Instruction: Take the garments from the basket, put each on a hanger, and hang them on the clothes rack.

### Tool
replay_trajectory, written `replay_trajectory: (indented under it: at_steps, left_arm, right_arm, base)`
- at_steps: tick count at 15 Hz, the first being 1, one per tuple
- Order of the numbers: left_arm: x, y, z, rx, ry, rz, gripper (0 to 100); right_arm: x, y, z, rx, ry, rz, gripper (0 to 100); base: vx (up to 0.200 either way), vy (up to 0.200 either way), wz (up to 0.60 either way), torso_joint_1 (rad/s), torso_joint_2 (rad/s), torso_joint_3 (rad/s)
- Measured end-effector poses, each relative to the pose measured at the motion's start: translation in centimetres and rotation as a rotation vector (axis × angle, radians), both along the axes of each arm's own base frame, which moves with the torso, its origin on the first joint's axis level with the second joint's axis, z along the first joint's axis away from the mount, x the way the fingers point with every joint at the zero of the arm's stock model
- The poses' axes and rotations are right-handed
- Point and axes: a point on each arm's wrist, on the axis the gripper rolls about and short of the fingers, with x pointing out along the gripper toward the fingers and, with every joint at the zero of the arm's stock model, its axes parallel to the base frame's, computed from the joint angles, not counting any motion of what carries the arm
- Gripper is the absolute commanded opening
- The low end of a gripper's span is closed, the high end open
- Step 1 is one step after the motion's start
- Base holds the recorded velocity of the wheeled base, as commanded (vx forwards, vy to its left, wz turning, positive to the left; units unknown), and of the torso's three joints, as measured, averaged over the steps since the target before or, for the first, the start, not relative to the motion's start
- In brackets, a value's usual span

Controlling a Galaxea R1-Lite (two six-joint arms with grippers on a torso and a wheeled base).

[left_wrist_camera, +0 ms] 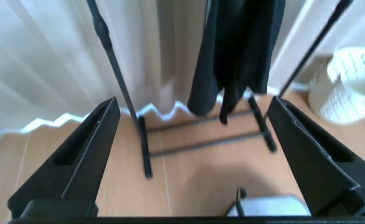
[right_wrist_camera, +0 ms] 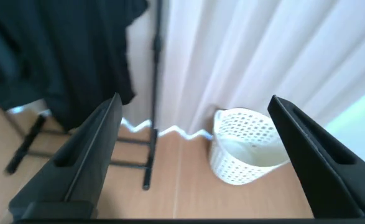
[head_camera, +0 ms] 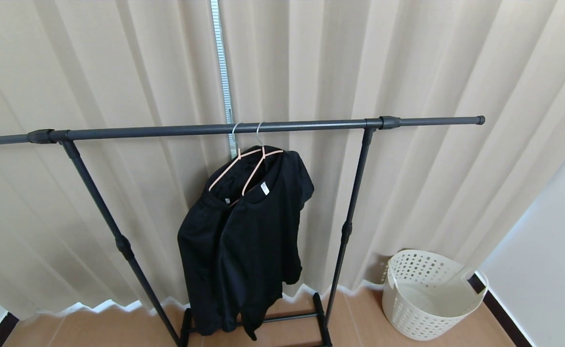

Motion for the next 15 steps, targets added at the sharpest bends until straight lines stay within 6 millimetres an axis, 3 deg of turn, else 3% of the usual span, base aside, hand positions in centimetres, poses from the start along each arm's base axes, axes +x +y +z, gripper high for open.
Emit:
replay_trajectory:
  at_steps: [4, 7, 15]
  left_arm:
    - [-0.9, -0.1, -0.1, -0.025, -0.116, -0.010, 100]
    - [-1.2, -0.2, -0.2, -0.028, -0.155, -0.021, 100]
    - [-1.5, -0.2, -0.3, -0.039, -0.200, 0.038, 100]
  right_arm:
    - [0.0, -0.1, 0.8, -0.023, -0.175, -0.075, 100]
    - [-0.3, -0.2, 0.2, 0.024, -0.161, -0.013, 100]
    - [-0.6, -0.3, 0.2, 0.094, -0.217, -0.079, 100]
  base:
    - [0.000, 0.000, 0.00, 0.000, 0.00, 0.000]
    - [0.000, 0.000, 0.00, 0.000, 0.00, 0.000]
    - [0.000, 0.000, 0.00, 0.000, 0.00, 0.000]
